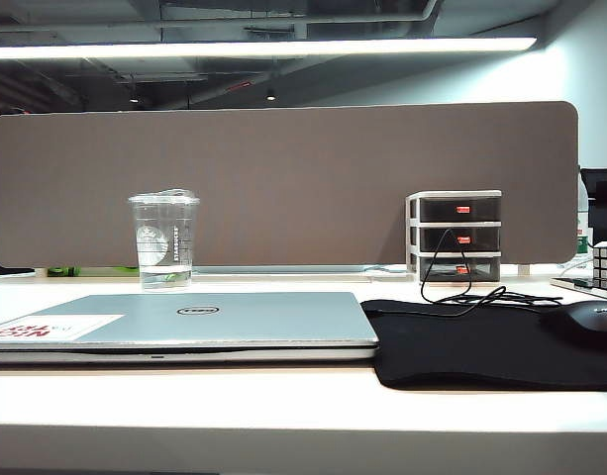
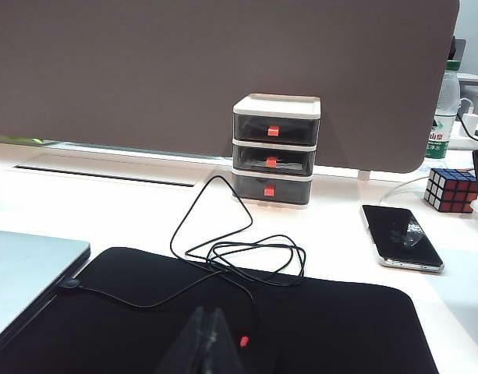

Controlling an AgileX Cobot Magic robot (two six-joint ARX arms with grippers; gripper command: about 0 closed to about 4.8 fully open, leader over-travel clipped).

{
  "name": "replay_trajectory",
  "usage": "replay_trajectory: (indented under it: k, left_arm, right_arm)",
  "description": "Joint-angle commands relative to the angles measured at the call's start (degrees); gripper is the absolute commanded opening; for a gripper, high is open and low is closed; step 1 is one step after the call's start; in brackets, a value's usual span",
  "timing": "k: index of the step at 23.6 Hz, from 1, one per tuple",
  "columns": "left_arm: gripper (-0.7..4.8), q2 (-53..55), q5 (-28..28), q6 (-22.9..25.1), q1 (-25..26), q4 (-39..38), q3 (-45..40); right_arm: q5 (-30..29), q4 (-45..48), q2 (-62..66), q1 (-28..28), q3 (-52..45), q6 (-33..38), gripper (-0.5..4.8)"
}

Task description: Pick up the coffee cup and place it on the left side of the laptop.

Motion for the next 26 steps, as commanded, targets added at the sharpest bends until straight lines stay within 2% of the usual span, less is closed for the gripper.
replay_trajectory:
  k: [1, 12, 15, 17, 19, 20, 22, 23, 26]
  left_arm:
    - [-0.05, 0.0, 0.1, 0.1, 0.1, 0.4, 0.1]
    - [-0.05, 0.0, 0.1, 0.1, 0.1, 0.4, 0.1]
    - [-0.05, 0.0, 0.1, 0.0, 0.1, 0.5, 0.1]
    - [-0.05, 0.0, 0.1, 0.1, 0.1, 0.6, 0.1]
    - [-0.05, 0.0, 0.2, 0.0, 0.1, 0.5, 0.1]
    - [-0.05, 0.0, 0.5, 0.0, 0.0, 0.5, 0.1]
    - [-0.05, 0.0, 1.5, 0.0, 0.0, 0.5, 0.1]
    - [-0.05, 0.0, 1.5, 0.0, 0.0, 0.5, 0.1]
    - [-0.05, 0.0, 1.4, 0.0, 0.0, 0.4, 0.1]
  right_arm:
    - [0.1, 0.6, 0.0, 0.0, -0.3, -0.2, -0.01]
    - [-0.4, 0.6, 0.0, 0.0, -0.3, 0.2, -0.01]
    - [-3.0, 0.6, 0.0, 0.0, -0.3, 3.9, -0.01]
    - [-7.0, 0.6, 0.0, 0.0, -0.3, 7.9, -0.01]
    - [-15.7, 0.6, 0.0, 0.0, -0.3, 12.2, -0.01]
    - [-22.7, 0.6, 0.0, 0.0, -0.3, 13.2, -0.01]
    - [-32.7, 0.7, 0.0, 0.0, -0.3, 13.2, -0.01]
    - [-35.1, 0.8, 0.0, 0.0, -0.3, 13.2, -0.01]
    - [-36.3, 0.7, 0.0, 0.0, -0.3, 13.2, -0.01]
